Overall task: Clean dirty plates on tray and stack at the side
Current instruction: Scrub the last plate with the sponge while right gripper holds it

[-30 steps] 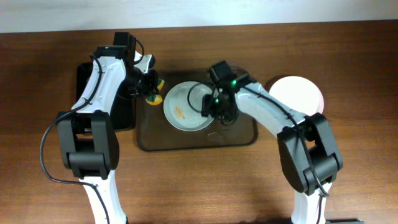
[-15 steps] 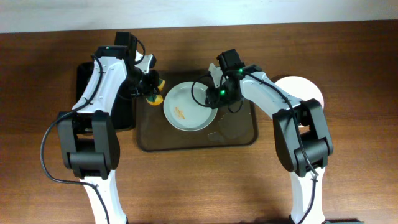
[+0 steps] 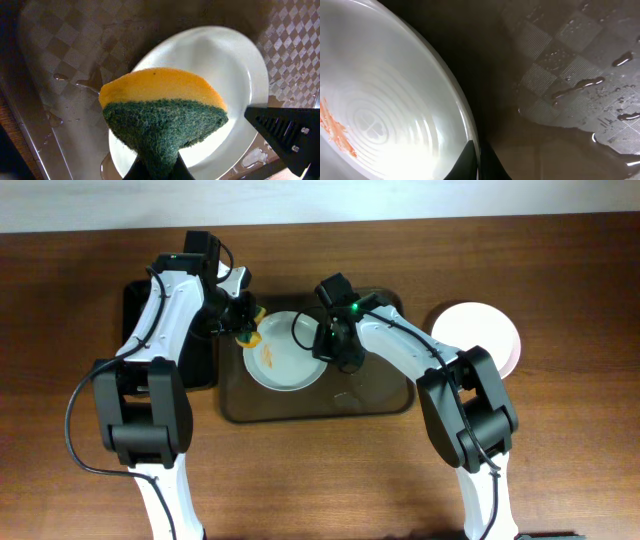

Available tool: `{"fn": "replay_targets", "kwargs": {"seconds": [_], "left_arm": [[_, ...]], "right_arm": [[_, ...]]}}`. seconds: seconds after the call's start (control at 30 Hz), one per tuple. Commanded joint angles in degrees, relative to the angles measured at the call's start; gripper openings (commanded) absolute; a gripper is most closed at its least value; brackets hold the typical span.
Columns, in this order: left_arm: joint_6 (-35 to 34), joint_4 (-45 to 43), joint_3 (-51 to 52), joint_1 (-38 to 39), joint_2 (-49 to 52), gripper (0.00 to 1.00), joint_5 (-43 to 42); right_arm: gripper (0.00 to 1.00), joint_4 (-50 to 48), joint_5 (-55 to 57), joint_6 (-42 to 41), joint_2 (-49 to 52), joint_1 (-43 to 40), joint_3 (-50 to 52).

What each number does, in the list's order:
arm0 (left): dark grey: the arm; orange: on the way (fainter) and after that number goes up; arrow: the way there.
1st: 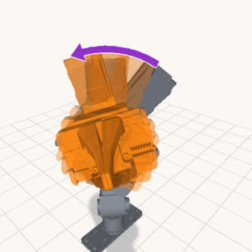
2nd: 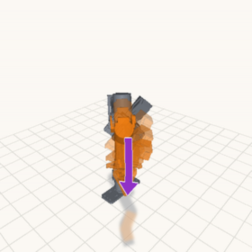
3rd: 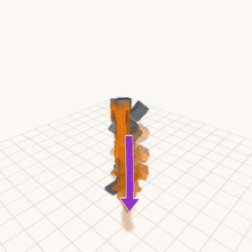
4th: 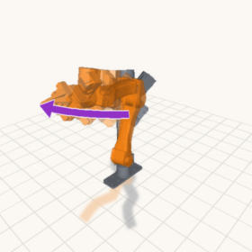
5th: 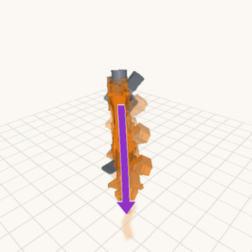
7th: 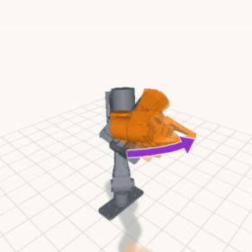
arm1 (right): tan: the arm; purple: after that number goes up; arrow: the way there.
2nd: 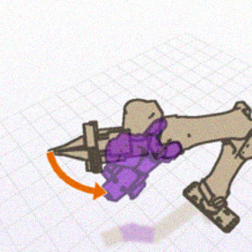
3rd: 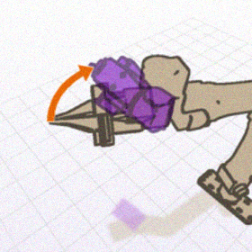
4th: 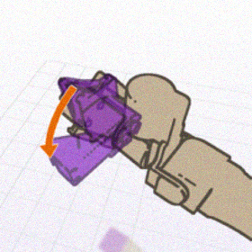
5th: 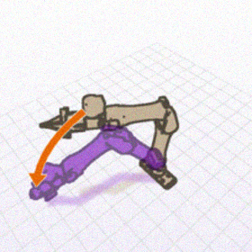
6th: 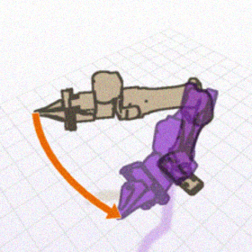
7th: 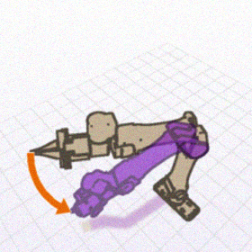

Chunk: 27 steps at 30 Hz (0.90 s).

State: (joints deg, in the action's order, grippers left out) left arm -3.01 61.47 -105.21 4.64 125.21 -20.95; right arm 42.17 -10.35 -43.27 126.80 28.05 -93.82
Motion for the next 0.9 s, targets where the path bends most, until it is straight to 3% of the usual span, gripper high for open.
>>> {"fn": "replay_targets", "kwargs": {"seconds": [0.0,0.23,0.37,0.5,0.6,0.7,0.8,0.87], "left_arm": [[-0.4,-0.8,0.4,1.8,0.6,0.01,1.1],[-3.0,-9.7,6.6,7.1,0.6,0.01,12.8],[-3.2,-25.0,15.6,7.6,0.6,0.01,13.3],[-3.1,-34.1,19.5,9.8,0.6,0.01,13.5],[-3.2,-40.6,23.2,12.3,0.6,0.00,19.2],[-4.0,-35.0,23.9,13.5,0.6,0.01,19.9],[-12.5,-21.6,23.9,13.4,0.6,0.01,19.6],[-12.4,-16.6,22.6,12.8,0.6,0.01,16.3]], "right_arm": [[0.04,-0.8,1.9,-0.5,1.0,-1.5,0.6],[0.04,-1.3,1.6,3.7,1.0,-2.5,0.6],[0.04,-1.7,1.6,3.9,1.0,-2.5,0.6],[0.04,-1.7,1.6,4.1,1.0,-2.5,0.6],[0.04,-1.7,1.6,4.1,1.0,-2.5,0.6],[0.04,-1.7,1.6,4.1,1.0,-2.5,0.6],[0.04,-1.7,1.6,5.0,1.0,-2.5,0.6],[0.04,-1.7,1.6,5.0,1.0,-2.5,0.6]]}}
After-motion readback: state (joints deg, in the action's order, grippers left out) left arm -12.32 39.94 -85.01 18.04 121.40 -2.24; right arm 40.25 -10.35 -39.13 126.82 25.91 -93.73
